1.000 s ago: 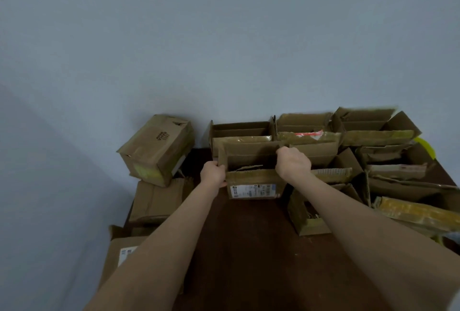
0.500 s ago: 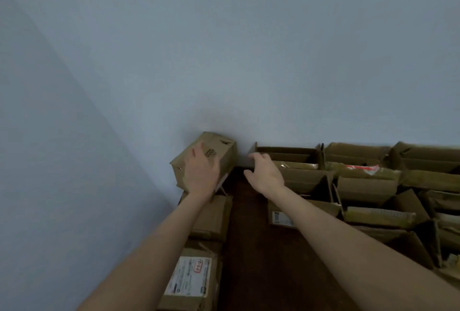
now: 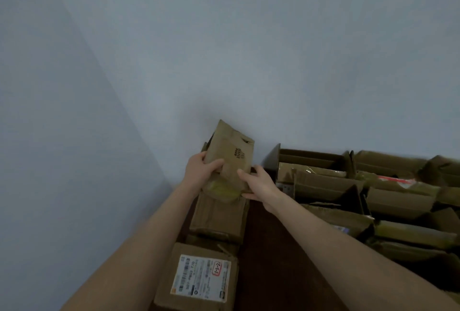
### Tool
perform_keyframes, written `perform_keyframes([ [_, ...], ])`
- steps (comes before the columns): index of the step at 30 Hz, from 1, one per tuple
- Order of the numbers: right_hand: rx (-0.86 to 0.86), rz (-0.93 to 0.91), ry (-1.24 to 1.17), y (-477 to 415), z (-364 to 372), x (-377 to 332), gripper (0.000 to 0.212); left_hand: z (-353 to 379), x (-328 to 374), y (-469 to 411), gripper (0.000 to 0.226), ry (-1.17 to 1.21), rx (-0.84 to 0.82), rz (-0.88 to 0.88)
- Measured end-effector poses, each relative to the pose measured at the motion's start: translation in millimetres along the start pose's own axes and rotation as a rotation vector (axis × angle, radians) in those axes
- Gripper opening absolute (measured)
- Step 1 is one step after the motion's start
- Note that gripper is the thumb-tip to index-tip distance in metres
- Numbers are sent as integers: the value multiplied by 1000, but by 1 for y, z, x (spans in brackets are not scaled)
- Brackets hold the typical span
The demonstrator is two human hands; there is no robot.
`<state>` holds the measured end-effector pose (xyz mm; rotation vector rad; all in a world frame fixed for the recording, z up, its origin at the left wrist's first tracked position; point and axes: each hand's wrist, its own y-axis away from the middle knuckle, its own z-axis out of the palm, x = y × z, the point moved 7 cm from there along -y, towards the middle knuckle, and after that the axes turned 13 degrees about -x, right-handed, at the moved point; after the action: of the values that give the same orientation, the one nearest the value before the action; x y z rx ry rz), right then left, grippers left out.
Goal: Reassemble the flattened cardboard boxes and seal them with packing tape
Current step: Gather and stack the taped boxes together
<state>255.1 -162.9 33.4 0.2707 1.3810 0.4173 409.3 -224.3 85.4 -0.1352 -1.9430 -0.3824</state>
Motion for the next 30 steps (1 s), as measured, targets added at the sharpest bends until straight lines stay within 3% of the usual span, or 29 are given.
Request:
perform_keyframes([
  [3, 68, -21, -46, 21, -17, -6, 62, 3, 28, 15, 8, -335, -19, 203],
  [8, 451, -208, -1, 75, -90, -48, 75, 10, 55, 63, 22, -940, 41, 672],
  [10, 415, -237, 64, 91, -99, -64, 78, 21, 63, 86, 16, -1143, 49, 842],
  [14, 227, -26, 310, 114, -83, -59, 90, 47, 69, 118, 41, -1302, -4, 975],
  [17, 173, 135, 379, 122, -79, -33, 60, 59, 70, 134, 39, -1329, 33, 1067],
  [19, 230, 119, 340, 126, -86, -23, 26, 62, 70, 139, 31, -1331, 78, 1093],
  [21, 281, 53, 229, 129, -94, -19, 12, 57, 70, 143, 11, -1313, 120, 1109],
  [23, 296, -1, 245, 131, -97, -20, 10, 43, 72, 141, 33, -1199, 185, 989],
  [26, 332, -46, 392, 138, -95, -22, 12, 11, 72, 124, 47, -797, 269, 542],
  [28, 376, -92, 490, 142, -91, -24, 11, 3, 50, 108, 72, -458, 139, 141],
  [30, 406, -121, 570, 146, -85, -25, 12, 12, 26, 101, 68, -213, -51, -134],
])
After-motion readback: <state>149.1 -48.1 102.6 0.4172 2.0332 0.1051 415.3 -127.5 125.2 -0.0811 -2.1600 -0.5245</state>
